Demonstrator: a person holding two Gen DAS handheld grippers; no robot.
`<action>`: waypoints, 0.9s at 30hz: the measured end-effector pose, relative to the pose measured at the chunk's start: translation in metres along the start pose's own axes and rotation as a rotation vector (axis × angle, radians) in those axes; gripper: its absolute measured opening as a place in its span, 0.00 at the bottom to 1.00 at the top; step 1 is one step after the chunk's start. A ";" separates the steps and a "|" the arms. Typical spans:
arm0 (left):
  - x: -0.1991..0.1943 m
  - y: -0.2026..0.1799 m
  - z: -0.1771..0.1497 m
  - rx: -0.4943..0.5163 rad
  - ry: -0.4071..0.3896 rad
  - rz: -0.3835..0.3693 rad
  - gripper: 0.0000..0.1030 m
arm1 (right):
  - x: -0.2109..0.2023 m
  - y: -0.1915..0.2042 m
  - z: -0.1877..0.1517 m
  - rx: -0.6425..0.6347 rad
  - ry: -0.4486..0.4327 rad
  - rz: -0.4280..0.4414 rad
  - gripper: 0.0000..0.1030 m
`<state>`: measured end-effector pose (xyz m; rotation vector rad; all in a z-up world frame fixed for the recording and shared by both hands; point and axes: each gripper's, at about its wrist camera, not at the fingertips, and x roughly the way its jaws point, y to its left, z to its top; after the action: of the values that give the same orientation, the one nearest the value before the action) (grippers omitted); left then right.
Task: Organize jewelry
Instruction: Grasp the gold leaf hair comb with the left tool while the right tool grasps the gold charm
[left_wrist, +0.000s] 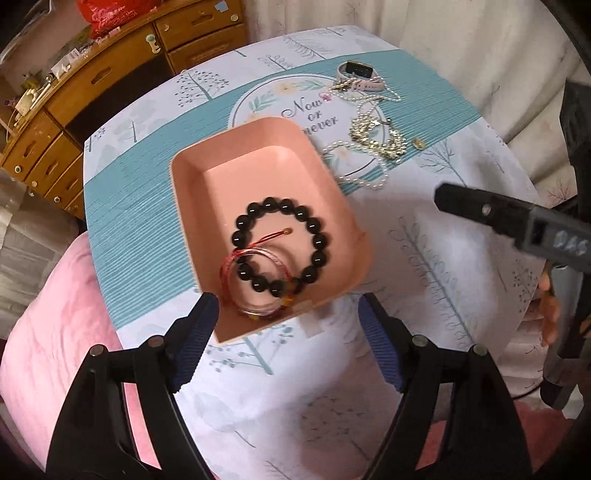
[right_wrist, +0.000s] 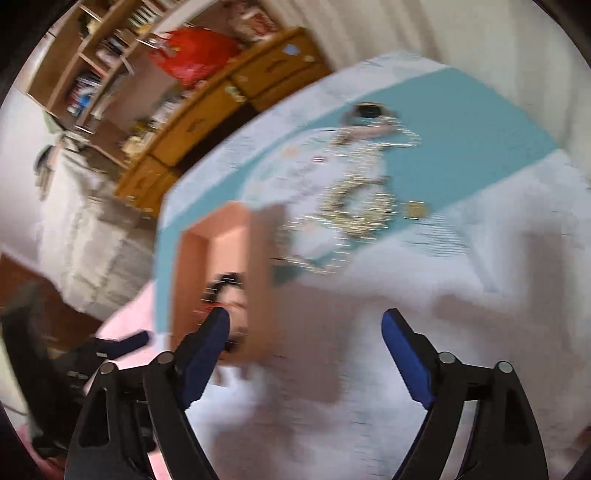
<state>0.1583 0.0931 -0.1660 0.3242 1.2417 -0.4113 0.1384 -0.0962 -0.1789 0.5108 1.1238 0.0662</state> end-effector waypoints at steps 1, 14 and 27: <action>-0.002 -0.004 0.003 -0.006 0.001 -0.007 0.74 | -0.002 -0.009 0.001 -0.014 0.006 -0.037 0.84; 0.014 -0.080 0.078 0.095 0.019 -0.032 0.74 | 0.002 -0.080 0.051 -0.443 0.063 -0.172 0.86; 0.098 -0.105 0.152 0.292 0.080 -0.062 0.74 | 0.037 -0.090 0.053 -1.050 -0.036 -0.045 0.81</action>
<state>0.2630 -0.0808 -0.2161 0.5561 1.2724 -0.6404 0.1832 -0.1833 -0.2307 -0.4493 0.9138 0.5702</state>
